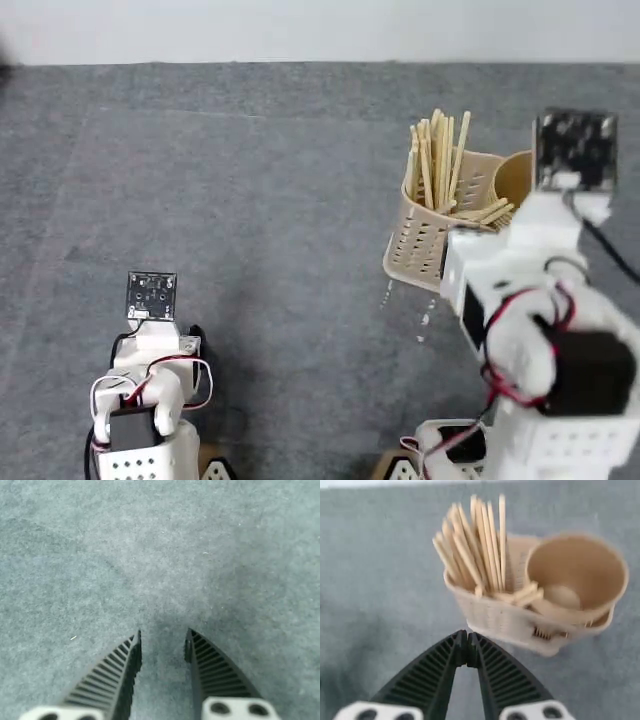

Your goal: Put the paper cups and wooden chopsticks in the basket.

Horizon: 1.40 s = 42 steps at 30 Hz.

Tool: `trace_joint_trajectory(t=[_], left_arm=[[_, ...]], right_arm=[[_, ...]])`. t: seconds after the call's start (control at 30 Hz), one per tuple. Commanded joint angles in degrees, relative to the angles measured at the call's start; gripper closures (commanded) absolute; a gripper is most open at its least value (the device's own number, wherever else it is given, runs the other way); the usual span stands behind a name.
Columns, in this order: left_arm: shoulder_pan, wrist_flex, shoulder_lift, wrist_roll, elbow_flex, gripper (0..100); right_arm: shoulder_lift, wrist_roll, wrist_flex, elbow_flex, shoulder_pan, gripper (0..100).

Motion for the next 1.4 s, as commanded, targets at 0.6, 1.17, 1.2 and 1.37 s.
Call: trace_joint_trajectory(t=[0.6,1.17,1.2,1.37], left_arm=[[0.35,0.26,0.09,0.18,-0.57,86],[0.35,0.26,0.09,0.18,-0.57,86],[0.35,0.26,0.09,0.18,-0.57,86],[0.35,0.26,0.09,0.18,-0.57,86]], right_arm=[[-57.01,-0.18,-27.82,79.12,0.13,99.1],[-55.52,-0.18,-28.26,96.53,0.13,99.0],[-55.52,-0.18,-27.38,96.53,0.13,99.0],[-55.52,-0.44,-25.19,96.53,1.36,99.0]])
